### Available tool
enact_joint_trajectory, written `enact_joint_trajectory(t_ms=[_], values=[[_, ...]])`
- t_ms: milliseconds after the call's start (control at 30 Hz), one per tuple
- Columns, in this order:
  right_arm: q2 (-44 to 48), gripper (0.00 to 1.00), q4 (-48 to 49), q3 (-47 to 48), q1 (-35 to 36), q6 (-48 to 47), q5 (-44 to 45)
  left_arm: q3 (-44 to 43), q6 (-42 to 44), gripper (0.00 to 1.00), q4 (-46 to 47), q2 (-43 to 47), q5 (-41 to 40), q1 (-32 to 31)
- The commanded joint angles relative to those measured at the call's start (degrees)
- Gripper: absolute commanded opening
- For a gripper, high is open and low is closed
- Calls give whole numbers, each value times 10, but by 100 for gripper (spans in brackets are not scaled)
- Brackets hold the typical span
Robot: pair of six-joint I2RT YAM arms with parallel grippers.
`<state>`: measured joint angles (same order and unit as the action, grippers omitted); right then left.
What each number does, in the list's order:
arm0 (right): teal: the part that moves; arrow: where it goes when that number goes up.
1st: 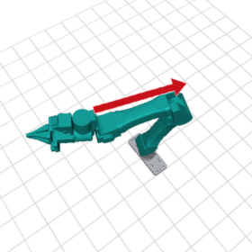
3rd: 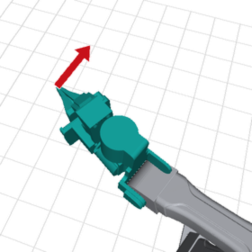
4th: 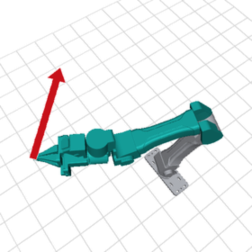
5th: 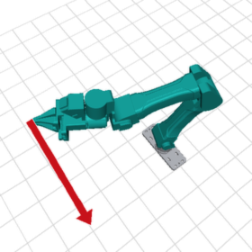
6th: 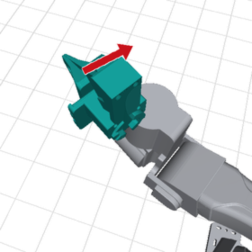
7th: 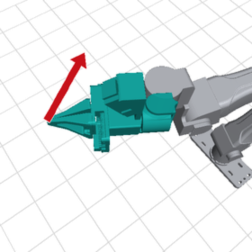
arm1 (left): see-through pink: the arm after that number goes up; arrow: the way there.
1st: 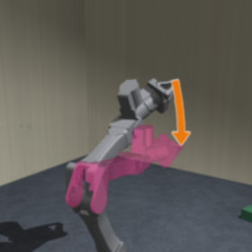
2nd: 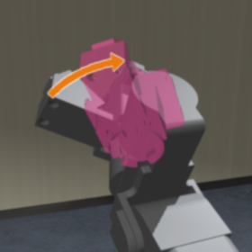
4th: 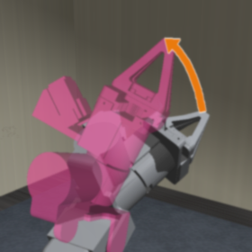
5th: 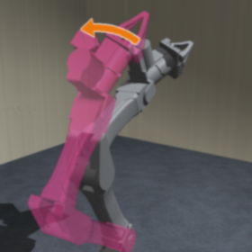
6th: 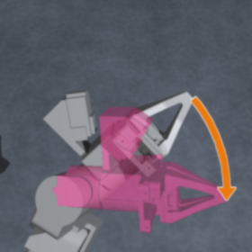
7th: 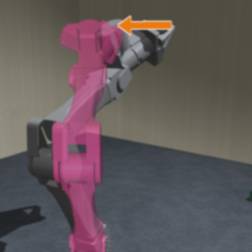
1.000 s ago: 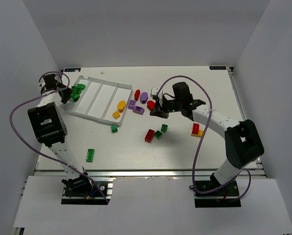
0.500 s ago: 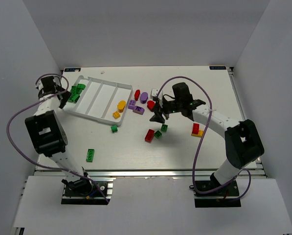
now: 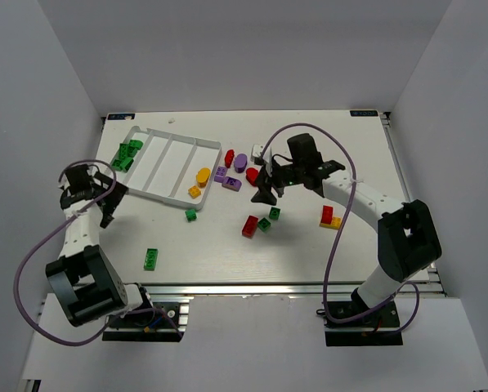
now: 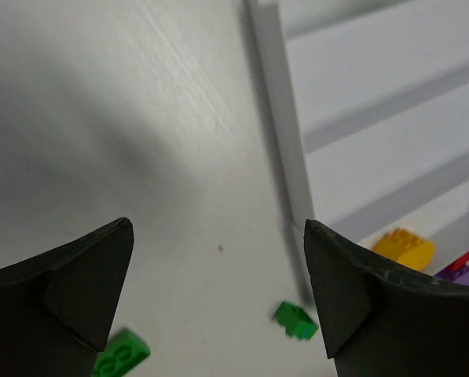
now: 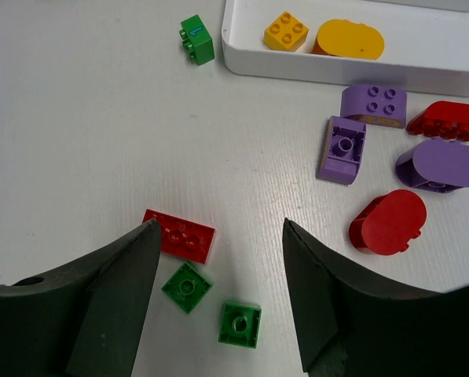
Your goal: Sort the legos into containers by color
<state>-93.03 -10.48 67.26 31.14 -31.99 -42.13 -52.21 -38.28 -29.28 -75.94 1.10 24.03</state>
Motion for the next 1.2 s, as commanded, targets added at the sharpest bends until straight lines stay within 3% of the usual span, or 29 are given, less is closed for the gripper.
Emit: enact_joint_trajectory(t_ms=[0, 367, 567, 767, 1167], values=[[19, 68, -56, 30, -4, -10, 15, 34, -7, 98, -74, 45, 69, -14], [-51, 68, -236, 96, -8, -63, -22, 80, -27, 98, -211, 124, -29, -140], [-67, 68, -229, 112, -8, -67, -36, 34, -8, 98, -274, 75, -98, -205], [-69, 68, -203, 106, -8, -56, -43, 12, 13, 98, -314, -9, -116, -282], [-68, 68, -174, 91, -30, -38, -59, 28, 114, 98, -299, -50, -75, -288]])
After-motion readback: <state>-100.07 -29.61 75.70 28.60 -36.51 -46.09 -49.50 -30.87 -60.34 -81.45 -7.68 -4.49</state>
